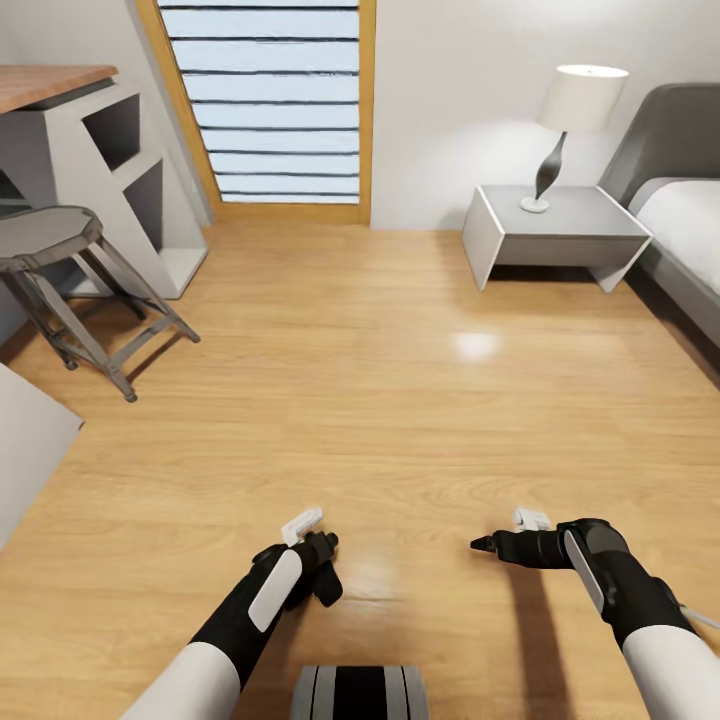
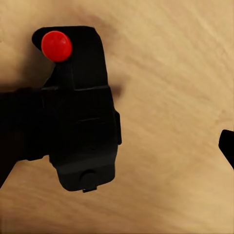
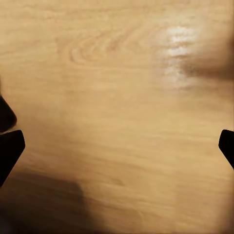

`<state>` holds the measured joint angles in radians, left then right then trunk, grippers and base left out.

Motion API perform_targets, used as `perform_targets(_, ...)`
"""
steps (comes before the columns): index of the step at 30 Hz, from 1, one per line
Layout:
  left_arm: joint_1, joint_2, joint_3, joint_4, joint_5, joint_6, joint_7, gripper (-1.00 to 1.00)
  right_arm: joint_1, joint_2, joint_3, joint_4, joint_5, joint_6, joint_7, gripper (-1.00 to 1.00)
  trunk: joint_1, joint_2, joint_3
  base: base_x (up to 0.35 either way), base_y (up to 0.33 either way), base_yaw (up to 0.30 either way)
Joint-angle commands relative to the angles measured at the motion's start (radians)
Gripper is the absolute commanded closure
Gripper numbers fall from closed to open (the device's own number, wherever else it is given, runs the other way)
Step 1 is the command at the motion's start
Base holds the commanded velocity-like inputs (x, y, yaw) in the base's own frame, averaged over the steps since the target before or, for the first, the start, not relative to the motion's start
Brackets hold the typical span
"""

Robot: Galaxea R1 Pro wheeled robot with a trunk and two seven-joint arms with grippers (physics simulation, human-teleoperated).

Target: Attach the digital camera to the camera tripod in the bedroom.

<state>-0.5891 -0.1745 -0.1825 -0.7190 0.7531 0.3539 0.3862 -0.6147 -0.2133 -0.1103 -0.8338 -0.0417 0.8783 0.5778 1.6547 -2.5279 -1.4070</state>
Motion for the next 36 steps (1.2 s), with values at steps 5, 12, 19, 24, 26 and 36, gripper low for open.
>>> perform_targets(5, 0.0, 0.0, -0.002, -0.003, 0.007, 0.002, 0.008, -1.0, 0.0, 0.0, -0.002, -0.002, -0.004, 0.007, 0.001, -1.0, 0.002, -0.002, -0.02, 0.0, 0.0, 0.0)
perform_targets(12, 0.0, 0.0, -0.003, -0.048, 0.007, 0.002, 0.01, -1.0, 0.0, 0.0, -0.002, -0.002, -0.004, 0.007, 0.001, -1.0, 0.005, -0.003, -0.047, 0.0, 0.0, 0.0)
perform_targets(19, 0.0, 0.0, -0.007, -0.258, 0.007, 0.123, 0.012, -1.0, 0.0, -0.004, -0.004, -0.004, -0.005, 0.007, 0.003, -1.0, 0.008, -0.005, -0.074, 0.0, 0.0, 0.0)
perform_targets(24, 0.0, 0.0, -0.008, -0.389, 0.008, 0.204, 0.013, -1.0, 0.0, -0.005, -0.003, -0.004, -0.006, 0.007, 0.003, -1.0, 0.011, -0.006, -0.094, 0.0, 0.0, 0.0)
perform_targets(26, 0.0, 0.0, -0.011, -0.431, 0.008, 0.234, 0.02, -1.0, 0.0, -0.005, -0.003, -0.004, -0.006, 0.007, 0.003, -1.0, 0.011, -0.006, -0.101, 0.0, 0.0, 0.0)
perform_targets(36, 0.0, 0.0, -0.14, -0.491, 0.058, 0.265, 0.239, -1.0, 0.0, -0.006, -0.003, -0.005, -0.006, 0.007, 0.004, -1.0, 0.016, -0.009, -0.14, 0.0, 0.0, 0.0)
